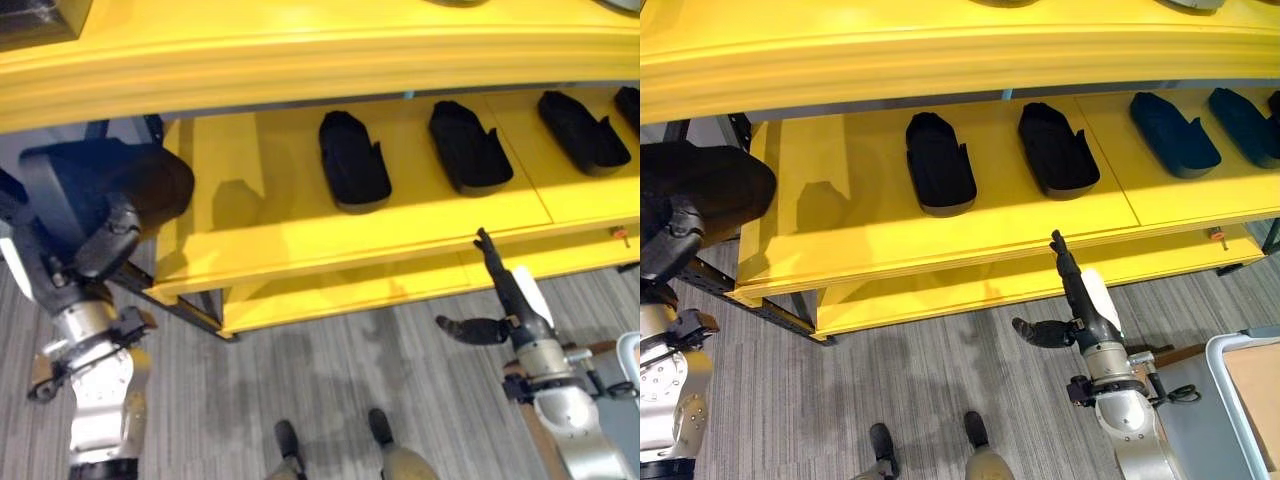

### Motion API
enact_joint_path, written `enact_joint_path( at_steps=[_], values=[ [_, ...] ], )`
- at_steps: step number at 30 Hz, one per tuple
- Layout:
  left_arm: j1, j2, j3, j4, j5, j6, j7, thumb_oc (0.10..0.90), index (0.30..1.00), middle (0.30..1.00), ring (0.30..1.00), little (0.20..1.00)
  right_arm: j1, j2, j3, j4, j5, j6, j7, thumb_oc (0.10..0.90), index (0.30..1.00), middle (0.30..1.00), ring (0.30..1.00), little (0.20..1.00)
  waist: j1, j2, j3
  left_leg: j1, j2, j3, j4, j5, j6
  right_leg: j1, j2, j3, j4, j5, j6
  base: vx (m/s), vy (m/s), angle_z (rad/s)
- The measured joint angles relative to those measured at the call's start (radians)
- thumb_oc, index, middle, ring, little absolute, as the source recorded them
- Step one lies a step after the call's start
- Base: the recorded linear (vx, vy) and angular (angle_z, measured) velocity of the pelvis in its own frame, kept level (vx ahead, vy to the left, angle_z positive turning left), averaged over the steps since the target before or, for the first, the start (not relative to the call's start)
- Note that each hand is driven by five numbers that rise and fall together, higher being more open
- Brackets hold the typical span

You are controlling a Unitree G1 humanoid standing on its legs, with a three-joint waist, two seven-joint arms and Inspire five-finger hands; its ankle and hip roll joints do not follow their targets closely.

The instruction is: Move parts from the plastic box to the shelf.

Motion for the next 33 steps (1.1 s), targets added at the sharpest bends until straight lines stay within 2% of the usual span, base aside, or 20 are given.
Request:
enact_joint_path(
  at_steps=[2,5,8,13,17,21,22,23,26,27,30,33],
  values=[
    [0.003,0.014,0.002,-0.005,0.069,0.016,0.012,0.4,0.3,0.3,0.3,0.3,0.0,-0.001,0.0,0.0,0.0,-0.003,0.0,0.9,1.0,1.0,1.0,1.0,0.001,0.0,0.0,0.0,0.0,0.0,0.0,0.0,0.0,0.0,0.0,0.0,0.0,0.0,0.0,0.0,0.0,0.0],
    [0.03,0.103,0.003,-0.006,0.236,0.063,0.022,0.4,0.3,0.3,0.3,0.3,0.002,-0.003,0.0,0.0,0.0,-0.011,-0.001,0.9,1.0,1.0,1.0,1.0,0.001,-0.004,0.0,0.0,0.0,0.0,0.0,0.0,0.0,0.0,0.0,0.0,0.0,0.0,0.0,0.0,0.0,0.0],
    [0.037,0.132,0.008,-0.01,0.333,0.082,0.032,0.4,0.3,0.3,0.3,0.3,0.003,-0.004,0.0,0.0,0.0,-0.016,-0.003,0.9,1.0,1.0,1.0,1.0,0.0,-0.006,0.0,0.0,0.0,-0.001,0.0,0.0,0.0,0.0,0.0,0.0,0.0,0.0,0.0,0.0,0.0,0.0],
    [0.08,0.288,0.002,-0.041,0.57,0.115,0.003,0.4,0.3,0.3,0.3,0.3,0.004,-0.011,0.0,0.0,0.008,-0.02,-0.014,0.9,1.0,1.0,1.0,1.0,-0.002,-0.01,0.0,-0.001,0.001,0.0,0.0,0.001,-0.001,-0.001,0.001,0.0,0.0,0.0,0.0,0.0,0.0,0.0],
    [0.094,0.391,-0.008,-0.048,0.748,0.115,-0.033,0.4,0.3,0.3,0.3,0.3,0.008,-0.022,-0.003,0.0,0.022,-0.02,-0.022,0.9,1.0,1.0,1.0,1.0,-0.002,-0.01,0.0,0.001,0.002,0.001,0.0,0.001,-0.001,-0.001,0.001,0.001,0.0,0.0,0.0,0.0,0.0,0.0],
    [0.092,0.491,-0.012,-0.049,0.85,0.116,-0.043,0.4,0.3,0.3,0.3,0.3,0.02,-0.025,-0.003,0.0,0.022,-0.024,-0.023,0.9,1.0,1.0,1.0,1.0,-0.001,-0.009,0.0,0.001,0.001,0.001,0.0,0.001,-0.001,-0.001,0.001,0.001,0.0,0.0,0.0,0.0,0.0,0.0],
    [0.091,0.552,-0.024,-0.049,0.888,0.115,-0.056,0.4,0.3,0.3,0.3,0.3,0.031,-0.027,-0.003,0.0,0.022,-0.03,-0.023,0.9,1.0,1.0,1.0,1.0,0.004,-0.009,-0.001,0.001,0.001,0.001,0.0,0.001,-0.001,-0.001,0.001,0.001,0.0,0.0,0.0,0.0,0.0,0.0],
    [0.091,0.579,-0.028,-0.054,0.91,0.113,-0.063,0.4,0.3,0.3,0.3,0.3,0.036,-0.027,-0.003,0.0,0.022,-0.034,-0.023,0.9,1.0,1.0,1.0,1.0,0.006,-0.008,-0.001,0.001,0.001,0.001,0.0,0.001,-0.001,-0.001,0.0,0.001,0.0,0.0,0.0,0.0,0.0,0.0],
    [0.084,0.599,-0.035,-0.081,0.95,0.093,-0.079,0.4,0.3,0.3,0.3,0.3,0.042,-0.027,-0.003,0.0,0.022,-0.038,-0.023,0.9,1.0,1.0,1.0,1.0,0.011,-0.006,-0.001,0.001,0.0,0.001,0.001,0.001,-0.001,-0.001,-0.001,0.001,0.0,0.0,0.0,0.0,0.0,0.0],
    [0.081,0.647,-0.063,-0.09,0.988,0.087,-0.082,0.4,0.3,0.3,0.3,0.3,0.043,-0.028,-0.003,0.0,0.022,-0.04,-0.023,0.9,1.0,1.0,1.0,1.0,0.013,-0.005,-0.002,0.001,0.0,0.001,0.003,0.001,-0.001,-0.001,0.0,0.001,0.0,0.0,0.0,0.0,0.0,0.0],
    [0.079,0.721,-0.105,-0.107,1.047,0.059,-0.093,0.4,0.3,0.3,0.3,0.3,0.045,-0.032,-0.003,0.0,0.022,-0.048,-0.023,0.9,1.0,1.0,1.0,1.0,0.014,0.0,-0.004,0.001,0.0,0.001,0.002,0.001,-0.001,-0.001,-0.001,0.001,0.0,0.0,0.0,0.0,0.0,0.0],
    [0.078,0.752,-0.133,-0.126,1.086,0.034,-0.103,0.4,0.3,0.3,0.3,0.3,0.047,-0.036,-0.003,0.0,0.022,-0.058,-0.023,0.9,1.0,1.0,1.0,1.0,0.011,0.006,-0.007,0.002,0.0,0.002,0.004,0.001,-0.001,-0.001,0.0,0.001,0.0,0.0,0.0,0.0,0.0,0.0]
  ],
)
